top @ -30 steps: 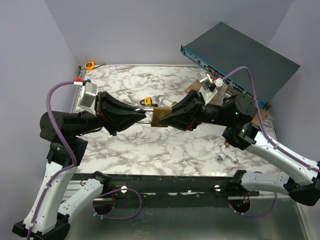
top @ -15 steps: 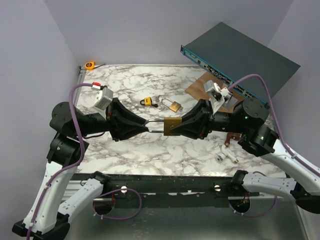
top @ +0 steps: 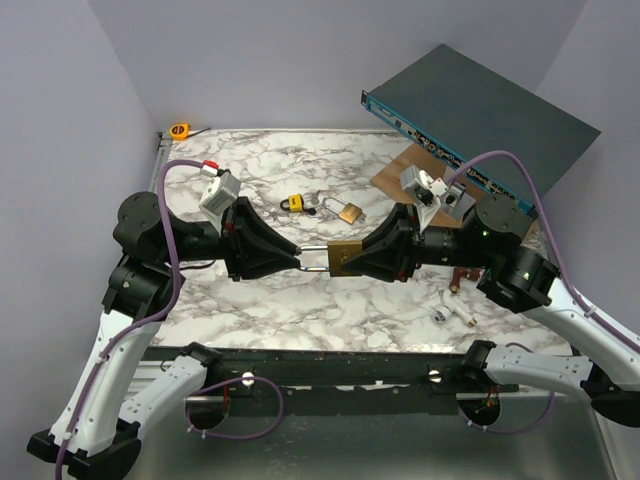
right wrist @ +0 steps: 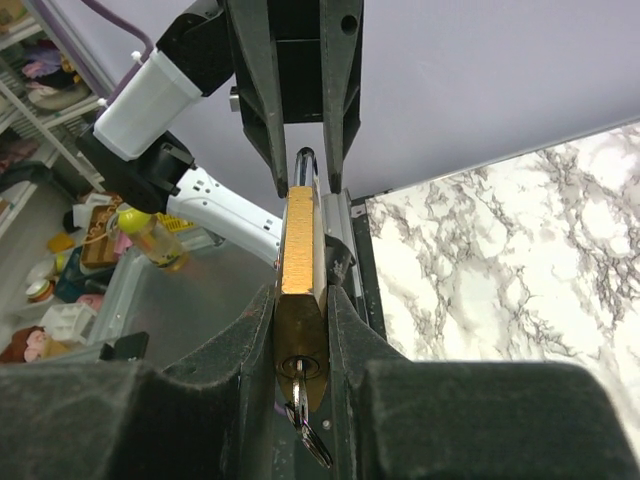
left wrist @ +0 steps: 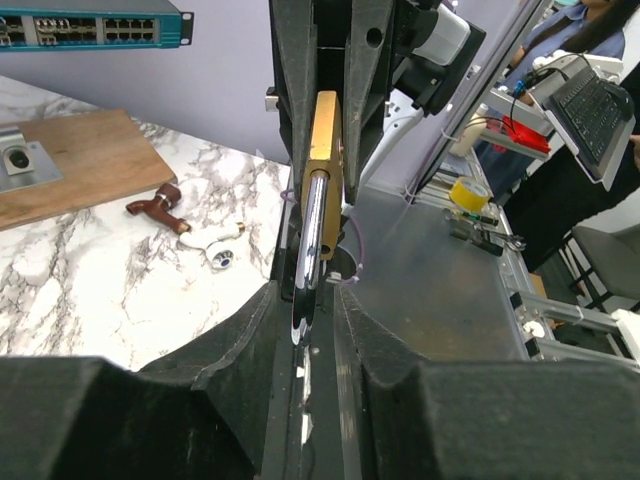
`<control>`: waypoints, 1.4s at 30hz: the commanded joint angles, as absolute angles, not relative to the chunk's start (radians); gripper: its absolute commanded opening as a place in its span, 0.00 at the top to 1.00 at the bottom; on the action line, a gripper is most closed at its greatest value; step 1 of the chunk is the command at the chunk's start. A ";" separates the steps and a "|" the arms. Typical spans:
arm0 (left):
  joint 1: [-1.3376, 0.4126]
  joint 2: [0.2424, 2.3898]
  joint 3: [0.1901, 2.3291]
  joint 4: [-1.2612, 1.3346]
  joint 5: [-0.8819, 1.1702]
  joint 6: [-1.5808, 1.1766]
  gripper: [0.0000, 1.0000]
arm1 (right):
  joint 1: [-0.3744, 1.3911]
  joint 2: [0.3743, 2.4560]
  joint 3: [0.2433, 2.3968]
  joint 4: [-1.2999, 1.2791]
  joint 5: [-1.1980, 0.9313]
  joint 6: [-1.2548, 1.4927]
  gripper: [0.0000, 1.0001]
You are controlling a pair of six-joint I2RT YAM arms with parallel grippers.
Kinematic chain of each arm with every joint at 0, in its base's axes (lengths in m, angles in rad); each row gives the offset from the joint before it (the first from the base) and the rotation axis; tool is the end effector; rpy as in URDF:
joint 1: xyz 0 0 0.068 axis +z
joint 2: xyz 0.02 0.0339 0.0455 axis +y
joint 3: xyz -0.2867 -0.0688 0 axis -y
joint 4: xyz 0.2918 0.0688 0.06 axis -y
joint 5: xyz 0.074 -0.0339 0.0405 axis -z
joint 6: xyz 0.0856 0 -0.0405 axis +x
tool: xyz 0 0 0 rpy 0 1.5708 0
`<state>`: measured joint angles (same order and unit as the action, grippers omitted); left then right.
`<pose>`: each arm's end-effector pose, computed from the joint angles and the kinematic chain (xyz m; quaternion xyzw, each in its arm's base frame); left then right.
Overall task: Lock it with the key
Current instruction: Lock the lock.
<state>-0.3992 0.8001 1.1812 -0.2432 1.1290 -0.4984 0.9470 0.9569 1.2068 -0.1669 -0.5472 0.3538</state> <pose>0.1343 -0.1406 0.4986 0.3755 0.5741 -0.5930 0.4216 0.1212 0.2446 0.4903 -0.3807 0.5654 0.5746 0.4530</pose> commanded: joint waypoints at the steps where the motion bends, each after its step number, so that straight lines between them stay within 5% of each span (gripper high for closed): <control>1: -0.394 0.802 1.164 -0.251 1.173 -0.494 0.70 | 0.948 0.931 1.282 -0.094 -0.540 0.339 0.99; 6: -0.396 0.801 1.152 -0.235 1.169 -0.502 0.69 | 0.948 0.927 1.287 -0.092 -0.532 0.335 0.99; 16: -0.396 0.805 1.134 -0.141 1.183 -0.580 0.85 | 0.948 0.935 1.268 -0.101 -0.535 0.329 0.99; 27: -0.397 0.812 1.126 -0.094 1.204 -0.627 0.76 | 0.948 0.940 1.266 -0.100 -0.538 0.322 0.99; 32: -0.399 0.805 1.122 -0.091 1.201 -0.642 1.00 | 0.948 0.937 1.270 -0.104 -0.542 0.315 0.99; 42: -0.414 0.739 1.169 -0.125 1.176 -0.696 1.00 | 0.948 0.983 1.363 -0.090 -0.801 0.360 0.99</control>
<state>-0.4114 0.7864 1.1278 -0.0944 1.1927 -0.6910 0.9432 0.9768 1.2736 -0.1856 -0.6048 0.3138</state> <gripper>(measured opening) 0.035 0.213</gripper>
